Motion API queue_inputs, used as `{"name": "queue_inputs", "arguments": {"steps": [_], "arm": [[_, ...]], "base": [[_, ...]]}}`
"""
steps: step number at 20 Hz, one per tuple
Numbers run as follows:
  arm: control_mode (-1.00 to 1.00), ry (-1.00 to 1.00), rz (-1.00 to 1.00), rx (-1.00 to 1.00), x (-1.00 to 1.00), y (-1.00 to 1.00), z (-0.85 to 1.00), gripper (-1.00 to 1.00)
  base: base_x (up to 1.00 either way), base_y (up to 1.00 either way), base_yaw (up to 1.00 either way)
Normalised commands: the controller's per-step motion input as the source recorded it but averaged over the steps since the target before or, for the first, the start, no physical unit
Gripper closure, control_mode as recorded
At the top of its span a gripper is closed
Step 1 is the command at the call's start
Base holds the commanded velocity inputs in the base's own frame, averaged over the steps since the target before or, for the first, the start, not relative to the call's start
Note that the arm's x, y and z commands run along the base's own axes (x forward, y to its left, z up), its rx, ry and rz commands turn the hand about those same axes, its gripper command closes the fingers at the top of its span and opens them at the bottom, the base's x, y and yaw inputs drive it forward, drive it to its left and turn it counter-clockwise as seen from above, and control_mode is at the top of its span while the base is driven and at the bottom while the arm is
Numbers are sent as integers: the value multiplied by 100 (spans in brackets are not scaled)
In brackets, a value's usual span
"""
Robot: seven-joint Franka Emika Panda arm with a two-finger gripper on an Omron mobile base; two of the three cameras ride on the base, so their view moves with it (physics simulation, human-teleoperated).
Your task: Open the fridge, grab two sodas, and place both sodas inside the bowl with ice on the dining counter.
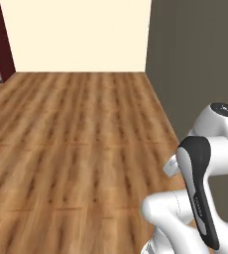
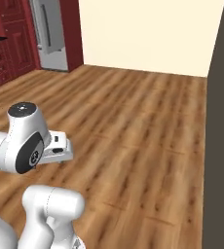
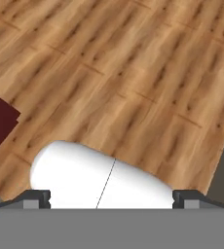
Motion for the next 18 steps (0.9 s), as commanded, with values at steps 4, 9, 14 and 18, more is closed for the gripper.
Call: {"name": "queue_inputs", "arguments": {"steps": [4, 9, 14, 18], "arm": [[100, 0, 0, 0, 0, 0, 0, -100], [100, 0, 0, 0, 0, 0, 0, -100], [100, 0, 0, 0, 0, 0, 0, -100], [100, 0, 0, 0, 0, 0, 0, -100]], "base": [[100, 0, 32], [100, 9, 27], [100, 19, 25], [100, 47, 17]]}}
